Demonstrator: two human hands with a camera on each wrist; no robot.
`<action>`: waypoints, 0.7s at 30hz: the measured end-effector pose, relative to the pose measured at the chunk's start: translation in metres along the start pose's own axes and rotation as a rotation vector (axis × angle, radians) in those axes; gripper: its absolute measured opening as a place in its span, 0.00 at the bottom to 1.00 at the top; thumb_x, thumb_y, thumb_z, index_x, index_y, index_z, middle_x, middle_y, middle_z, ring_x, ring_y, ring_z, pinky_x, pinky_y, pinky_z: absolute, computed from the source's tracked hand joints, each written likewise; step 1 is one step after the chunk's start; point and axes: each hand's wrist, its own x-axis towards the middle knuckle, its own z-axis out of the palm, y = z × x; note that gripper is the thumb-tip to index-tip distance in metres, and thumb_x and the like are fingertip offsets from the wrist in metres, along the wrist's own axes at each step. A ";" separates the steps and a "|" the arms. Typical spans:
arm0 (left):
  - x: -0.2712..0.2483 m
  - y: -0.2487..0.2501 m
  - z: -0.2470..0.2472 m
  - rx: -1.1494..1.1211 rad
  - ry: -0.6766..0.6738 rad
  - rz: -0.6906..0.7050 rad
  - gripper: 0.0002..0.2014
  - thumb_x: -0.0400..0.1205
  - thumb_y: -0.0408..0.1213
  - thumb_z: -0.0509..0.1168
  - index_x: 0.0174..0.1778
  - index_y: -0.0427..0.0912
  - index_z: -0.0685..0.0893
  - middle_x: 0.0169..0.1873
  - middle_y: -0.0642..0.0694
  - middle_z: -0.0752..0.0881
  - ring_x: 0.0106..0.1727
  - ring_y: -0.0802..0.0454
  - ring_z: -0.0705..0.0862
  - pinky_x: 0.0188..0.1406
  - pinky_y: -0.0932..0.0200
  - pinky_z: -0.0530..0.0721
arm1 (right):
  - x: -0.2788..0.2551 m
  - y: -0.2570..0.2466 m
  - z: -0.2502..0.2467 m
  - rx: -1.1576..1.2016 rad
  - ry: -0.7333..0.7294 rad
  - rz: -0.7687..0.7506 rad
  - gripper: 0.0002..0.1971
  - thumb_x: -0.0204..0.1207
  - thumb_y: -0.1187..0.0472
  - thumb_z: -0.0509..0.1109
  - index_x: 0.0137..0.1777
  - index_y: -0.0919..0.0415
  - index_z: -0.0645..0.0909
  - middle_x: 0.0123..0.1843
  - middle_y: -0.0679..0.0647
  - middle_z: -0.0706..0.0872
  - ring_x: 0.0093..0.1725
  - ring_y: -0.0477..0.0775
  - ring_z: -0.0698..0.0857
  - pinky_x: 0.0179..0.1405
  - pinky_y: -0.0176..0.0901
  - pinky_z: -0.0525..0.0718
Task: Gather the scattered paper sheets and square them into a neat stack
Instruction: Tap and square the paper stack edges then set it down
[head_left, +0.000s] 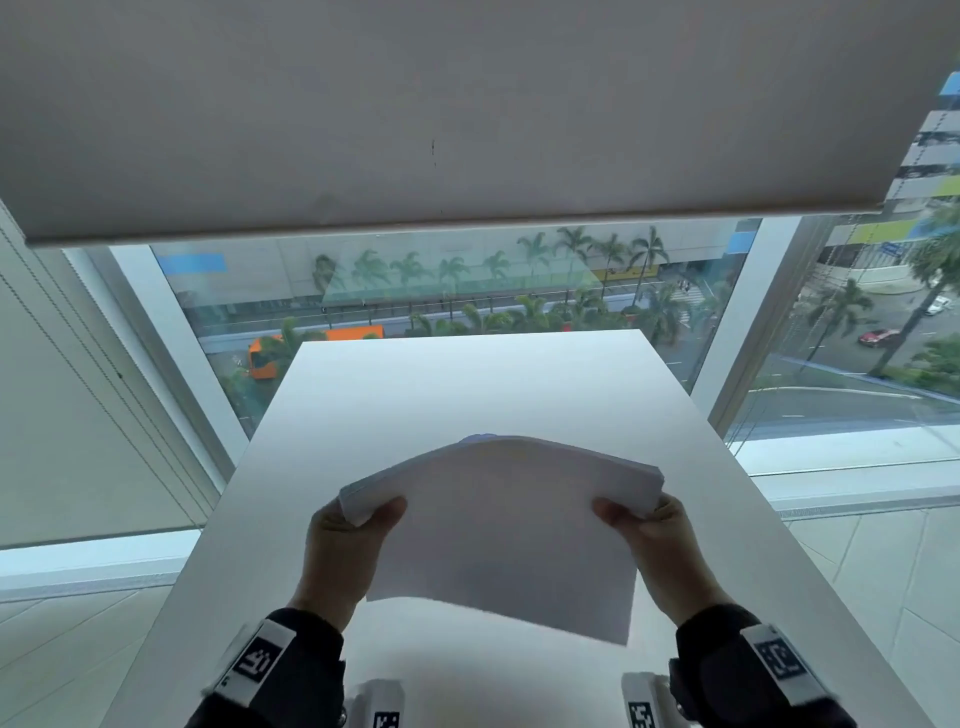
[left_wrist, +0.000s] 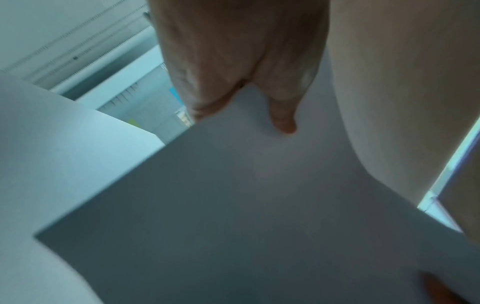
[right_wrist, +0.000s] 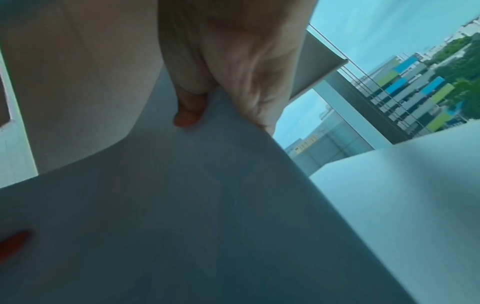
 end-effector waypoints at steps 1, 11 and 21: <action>-0.001 0.001 0.000 -0.008 0.021 0.028 0.11 0.74 0.24 0.71 0.32 0.45 0.86 0.21 0.60 0.87 0.33 0.53 0.83 0.39 0.58 0.79 | 0.000 -0.002 0.002 0.005 0.001 -0.009 0.10 0.70 0.76 0.72 0.34 0.62 0.86 0.27 0.47 0.89 0.29 0.45 0.85 0.32 0.37 0.82; -0.007 -0.003 0.002 -0.098 -0.011 0.031 0.22 0.57 0.55 0.71 0.45 0.51 0.83 0.40 0.50 0.86 0.37 0.64 0.84 0.37 0.66 0.82 | 0.002 -0.001 0.009 0.030 0.082 0.023 0.08 0.69 0.76 0.73 0.40 0.62 0.85 0.32 0.53 0.88 0.31 0.49 0.85 0.29 0.34 0.82; -0.001 0.004 0.019 -0.198 0.084 -0.004 0.18 0.75 0.45 0.59 0.36 0.29 0.76 0.34 0.42 0.73 0.37 0.50 0.70 0.33 0.57 0.70 | -0.001 -0.016 0.016 0.165 -0.017 -0.025 0.11 0.74 0.54 0.66 0.42 0.61 0.85 0.36 0.50 0.89 0.36 0.45 0.86 0.35 0.36 0.83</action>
